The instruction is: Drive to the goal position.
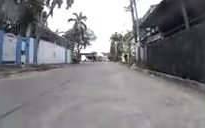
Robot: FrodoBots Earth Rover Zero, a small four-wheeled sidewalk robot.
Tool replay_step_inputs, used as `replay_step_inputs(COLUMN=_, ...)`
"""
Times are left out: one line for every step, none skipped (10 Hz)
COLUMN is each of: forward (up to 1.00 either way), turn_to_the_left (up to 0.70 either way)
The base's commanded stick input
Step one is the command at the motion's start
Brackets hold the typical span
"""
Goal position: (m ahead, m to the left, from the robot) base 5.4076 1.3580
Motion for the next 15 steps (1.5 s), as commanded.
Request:
replay_step_inputs(forward=1.00, turn_to_the_left=-0.28)
replay_step_inputs(forward=1.00, turn_to_the_left=-0.39)
replay_step_inputs(forward=1.00, turn_to_the_left=-0.40)
replay_step_inputs(forward=1.00, turn_to_the_left=-0.40)
replay_step_inputs(forward=1.00, turn_to_the_left=-0.33)
replay_step_inputs(forward=1.00, turn_to_the_left=-0.17)
replay_step_inputs(forward=1.00, turn_to_the_left=-0.05)
replay_step_inputs(forward=1.00, turn_to_the_left=-0.03)
replay_step_inputs(forward=1.00, turn_to_the_left=-0.02)
replay_step_inputs(forward=1.00, turn_to_the_left=-0.02)
replay_step_inputs(forward=1.00, turn_to_the_left=-0.02)
replay_step_inputs(forward=1.00, turn_to_the_left=-0.02)
replay_step_inputs(forward=1.00, turn_to_the_left=-0.02)
replay_step_inputs(forward=1.00, turn_to_the_left=-0.02)
replay_step_inputs(forward=1.00, turn_to_the_left=-0.02)
